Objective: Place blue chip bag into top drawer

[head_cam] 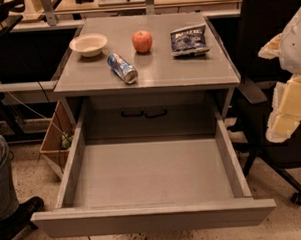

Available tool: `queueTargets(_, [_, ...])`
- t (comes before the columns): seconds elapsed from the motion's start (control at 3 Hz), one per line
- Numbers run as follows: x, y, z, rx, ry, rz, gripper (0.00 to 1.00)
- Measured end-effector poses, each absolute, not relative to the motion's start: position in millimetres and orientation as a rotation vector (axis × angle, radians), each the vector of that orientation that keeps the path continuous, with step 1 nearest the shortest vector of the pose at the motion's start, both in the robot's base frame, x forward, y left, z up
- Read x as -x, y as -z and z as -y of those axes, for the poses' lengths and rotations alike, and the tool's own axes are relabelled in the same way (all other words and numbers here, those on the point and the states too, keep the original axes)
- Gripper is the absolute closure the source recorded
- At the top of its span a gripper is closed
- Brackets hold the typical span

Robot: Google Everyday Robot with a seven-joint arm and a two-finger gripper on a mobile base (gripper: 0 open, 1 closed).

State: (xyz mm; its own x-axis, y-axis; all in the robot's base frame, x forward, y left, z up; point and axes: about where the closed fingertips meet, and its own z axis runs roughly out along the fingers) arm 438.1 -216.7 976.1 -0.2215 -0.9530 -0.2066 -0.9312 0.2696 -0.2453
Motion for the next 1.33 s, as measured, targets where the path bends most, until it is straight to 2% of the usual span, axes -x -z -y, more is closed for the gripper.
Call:
queueTargets(0.67, [-466, -973, 218, 1.691, 0.101, -2.206, 0.0])
queueTargets(1.33, [-576, -967, 199, 1.694, 0.178, -2.054, 0.0])
